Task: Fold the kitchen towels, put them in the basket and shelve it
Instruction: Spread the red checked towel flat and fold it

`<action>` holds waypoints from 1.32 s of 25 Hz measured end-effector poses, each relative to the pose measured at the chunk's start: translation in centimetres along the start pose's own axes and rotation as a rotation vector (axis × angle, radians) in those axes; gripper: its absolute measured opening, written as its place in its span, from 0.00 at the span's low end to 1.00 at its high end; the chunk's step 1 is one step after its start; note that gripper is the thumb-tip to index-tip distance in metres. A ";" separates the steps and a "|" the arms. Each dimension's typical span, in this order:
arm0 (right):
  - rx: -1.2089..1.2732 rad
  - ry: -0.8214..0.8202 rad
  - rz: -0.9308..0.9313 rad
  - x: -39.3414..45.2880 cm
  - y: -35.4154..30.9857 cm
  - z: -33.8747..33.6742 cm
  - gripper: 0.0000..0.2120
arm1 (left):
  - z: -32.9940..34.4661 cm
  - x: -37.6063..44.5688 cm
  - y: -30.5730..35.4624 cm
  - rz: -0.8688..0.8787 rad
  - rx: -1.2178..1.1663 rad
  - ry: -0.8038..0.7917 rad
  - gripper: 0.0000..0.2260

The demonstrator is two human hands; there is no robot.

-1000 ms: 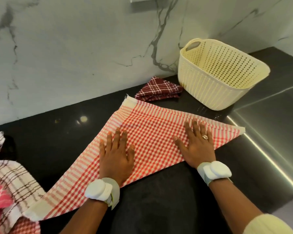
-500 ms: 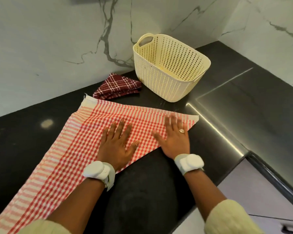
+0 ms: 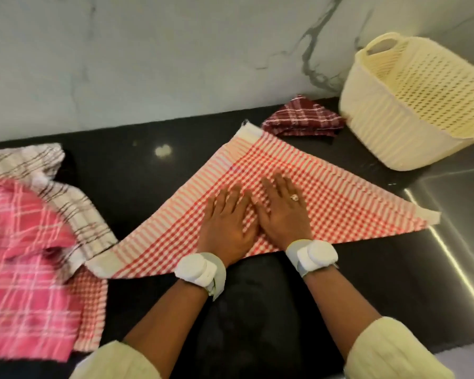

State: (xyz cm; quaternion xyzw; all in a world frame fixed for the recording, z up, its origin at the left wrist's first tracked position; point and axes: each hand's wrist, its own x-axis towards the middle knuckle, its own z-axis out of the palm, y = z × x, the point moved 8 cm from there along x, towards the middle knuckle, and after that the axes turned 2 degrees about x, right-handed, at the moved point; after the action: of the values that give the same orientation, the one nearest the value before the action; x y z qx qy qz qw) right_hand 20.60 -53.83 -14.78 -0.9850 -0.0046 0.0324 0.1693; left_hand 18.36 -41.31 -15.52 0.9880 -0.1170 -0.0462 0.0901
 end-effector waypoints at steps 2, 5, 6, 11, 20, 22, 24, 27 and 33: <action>-0.104 -0.018 -0.017 0.2 0.1 1.5 0.33 | -0.1 -1.3 -3.2 -0.106 0.022 0.027 0.32; -0.169 -0.027 0.025 0.4 1.2 1.2 0.34 | -0.6 -4.2 -7.0 -0.198 0.016 0.048 0.33; -0.182 -0.028 0.032 0.5 1.2 1.2 0.34 | -0.8 -5.1 -8.2 -0.225 0.009 0.057 0.33; -0.183 -0.028 0.063 0.5 0.9 1.0 0.36 | -0.9 -6.7 -9.9 -0.237 0.015 0.115 0.31; -0.117 -0.048 -0.298 -4.9 -10.2 4.5 0.26 | -2.7 -9.0 -11.2 -0.281 -0.259 0.325 0.18; -0.138 -0.061 -0.262 -4.6 -8.9 4.5 0.27 | -4.3 -11.8 -11.7 -0.335 -0.382 0.510 0.08; -0.152 -0.078 -0.271 -4.8 -8.5 4.7 0.28 | -5.6 -14.7 -10.6 -0.384 -0.477 0.633 0.04; -0.160 -0.089 -0.270 -5.2 -9.0 4.8 0.28 | -5.2 -18.7 -10.2 -0.582 -0.664 0.696 0.08; -0.129 -0.090 -0.248 -5.1 -8.7 4.8 0.29 | -2.1 -19.5 -11.5 -0.886 -1.106 0.491 0.12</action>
State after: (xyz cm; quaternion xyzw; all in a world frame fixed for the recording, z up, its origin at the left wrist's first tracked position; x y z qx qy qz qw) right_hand 15.21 -44.13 -16.10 -0.9833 -0.1358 0.0549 0.1077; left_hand 2.22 -25.31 -14.31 0.7351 0.3555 0.0914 0.5700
